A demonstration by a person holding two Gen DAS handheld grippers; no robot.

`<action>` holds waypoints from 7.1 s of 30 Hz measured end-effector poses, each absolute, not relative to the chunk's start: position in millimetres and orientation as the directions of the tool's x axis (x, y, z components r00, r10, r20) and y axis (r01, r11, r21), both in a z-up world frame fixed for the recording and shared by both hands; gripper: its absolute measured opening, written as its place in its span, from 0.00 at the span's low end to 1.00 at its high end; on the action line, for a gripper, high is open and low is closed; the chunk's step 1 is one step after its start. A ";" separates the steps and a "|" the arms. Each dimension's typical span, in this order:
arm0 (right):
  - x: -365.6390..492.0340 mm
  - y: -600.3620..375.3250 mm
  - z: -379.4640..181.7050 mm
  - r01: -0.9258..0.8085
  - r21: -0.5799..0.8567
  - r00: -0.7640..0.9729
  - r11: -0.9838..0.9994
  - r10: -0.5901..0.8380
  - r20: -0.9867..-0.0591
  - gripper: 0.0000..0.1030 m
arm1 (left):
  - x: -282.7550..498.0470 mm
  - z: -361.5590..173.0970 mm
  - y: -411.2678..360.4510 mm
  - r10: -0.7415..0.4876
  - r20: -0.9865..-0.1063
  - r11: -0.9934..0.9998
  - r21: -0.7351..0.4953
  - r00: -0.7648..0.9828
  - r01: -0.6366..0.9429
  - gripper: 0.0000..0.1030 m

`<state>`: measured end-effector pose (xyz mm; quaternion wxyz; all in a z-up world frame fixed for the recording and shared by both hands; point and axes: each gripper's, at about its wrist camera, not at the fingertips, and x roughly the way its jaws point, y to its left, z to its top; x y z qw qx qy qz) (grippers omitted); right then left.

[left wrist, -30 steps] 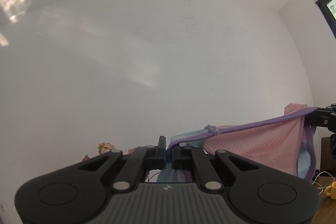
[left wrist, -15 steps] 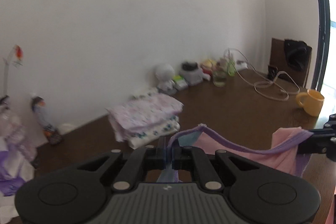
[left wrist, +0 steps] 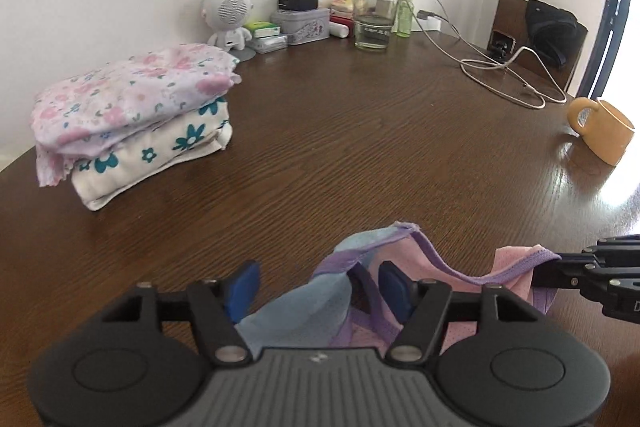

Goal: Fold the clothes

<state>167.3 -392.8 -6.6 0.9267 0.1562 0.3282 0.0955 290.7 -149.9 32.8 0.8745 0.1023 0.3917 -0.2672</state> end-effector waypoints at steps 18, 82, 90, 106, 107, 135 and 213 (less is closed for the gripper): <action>127.5 -364.8 16.3 -0.099 0.318 0.803 0.943 0.264 -0.534 0.50 | 77.0 55.6 96.4 -0.197 -0.677 0.947 0.055 0.709 0.315 0.77; 323.0 -151.0 5.5 -0.453 0.271 0.652 0.850 0.523 -0.549 0.04 | 217.3 9.8 73.0 0.192 -0.401 0.733 0.666 0.896 0.141 0.01; 348.3 -139.8 -21.5 -0.459 0.282 0.606 0.843 0.529 -0.594 0.04 | 229.3 -13.5 79.6 0.243 -0.415 0.717 0.686 0.877 0.126 0.03; 338.4 -161.0 -2.9 -0.466 0.356 0.605 0.810 0.585 -0.540 0.57 | 216.5 38.3 131.7 0.171 -0.557 0.951 0.308 0.813 0.012 0.70; 329.1 -169.7 6.6 -0.469 0.364 0.619 0.805 0.593 -0.515 0.63 | 207.1 44.5 136.1 0.169 -0.553 0.959 0.282 0.816 -0.008 0.70; 148.4 -249.9 -9.4 -0.574 0.046 0.632 0.818 0.478 -0.611 0.46 | 32.1 17.5 73.6 -0.255 -0.649 0.950 -0.032 0.716 0.310 0.42; 111.7 -286.0 -8.2 -0.553 0.369 0.487 0.747 0.649 -0.584 0.01 | 29.2 29.4 73.1 -0.401 -0.637 0.905 -0.164 0.659 0.392 0.02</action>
